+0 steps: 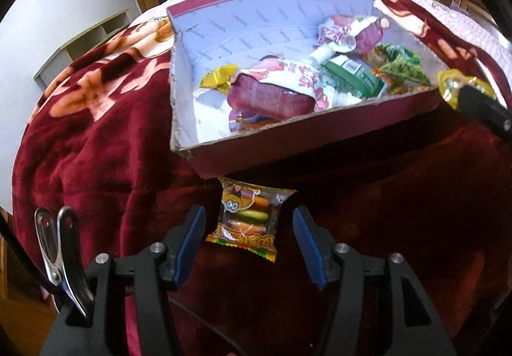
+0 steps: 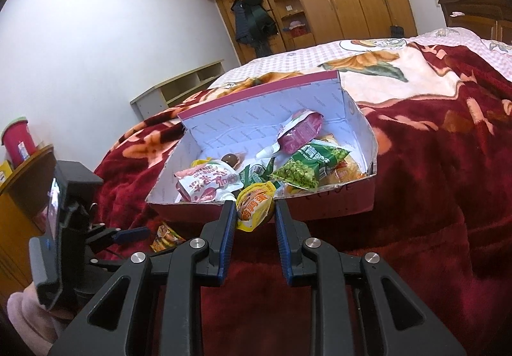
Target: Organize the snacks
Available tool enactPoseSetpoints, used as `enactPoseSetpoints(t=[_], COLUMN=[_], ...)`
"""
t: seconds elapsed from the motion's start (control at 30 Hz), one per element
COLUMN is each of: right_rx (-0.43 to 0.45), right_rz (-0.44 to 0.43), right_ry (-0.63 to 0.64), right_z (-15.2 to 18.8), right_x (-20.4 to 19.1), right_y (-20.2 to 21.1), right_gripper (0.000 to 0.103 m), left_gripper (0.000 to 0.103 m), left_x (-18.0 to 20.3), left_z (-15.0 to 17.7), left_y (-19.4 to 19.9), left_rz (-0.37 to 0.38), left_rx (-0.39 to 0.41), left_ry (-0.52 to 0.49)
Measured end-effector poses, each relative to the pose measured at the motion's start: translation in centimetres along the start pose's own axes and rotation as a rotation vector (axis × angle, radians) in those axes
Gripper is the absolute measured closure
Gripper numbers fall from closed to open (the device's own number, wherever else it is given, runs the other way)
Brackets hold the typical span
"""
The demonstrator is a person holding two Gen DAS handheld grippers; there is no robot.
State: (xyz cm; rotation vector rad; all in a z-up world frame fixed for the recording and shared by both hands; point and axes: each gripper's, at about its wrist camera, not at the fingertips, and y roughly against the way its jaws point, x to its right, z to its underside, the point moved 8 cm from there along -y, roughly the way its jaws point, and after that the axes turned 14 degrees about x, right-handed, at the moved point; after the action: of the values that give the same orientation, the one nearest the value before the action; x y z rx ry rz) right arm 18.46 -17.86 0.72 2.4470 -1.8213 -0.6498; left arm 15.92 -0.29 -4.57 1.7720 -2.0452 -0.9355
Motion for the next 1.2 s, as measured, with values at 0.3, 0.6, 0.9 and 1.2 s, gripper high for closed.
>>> enactPoseSetpoints(t=[0.3, 0.6, 0.9, 1.2], right_rx=[-0.005, -0.01, -0.009, -0.006], right_rz=[0.004, 0.005, 0.005, 0.002], right_ry=[-0.009, -0.012, -0.009, -0.001], right_z=[0.3, 0.5, 0.5, 0.4], right_x=[0.4, 0.3, 0.3, -0.1], right_y=[-0.1, -0.2, -0.1, 0.1], right_gripper=[0.077, 0.077, 0.077, 0.077], left_gripper=[0.043, 0.067, 0.068, 0.069], left_x=[-0.4, 0.3, -1.0, -2.5], left_z=[0.2, -0.1, -0.9, -1.9], left_y=[-1.7, -1.4, 0.6, 2.6], left_rz=[-0.082, -0.076, -0.085, -0.047], left_rx=[0.002, 0.041, 0.09, 0.154], left_ry=[-0.03, -0.049, 0.022, 0.119])
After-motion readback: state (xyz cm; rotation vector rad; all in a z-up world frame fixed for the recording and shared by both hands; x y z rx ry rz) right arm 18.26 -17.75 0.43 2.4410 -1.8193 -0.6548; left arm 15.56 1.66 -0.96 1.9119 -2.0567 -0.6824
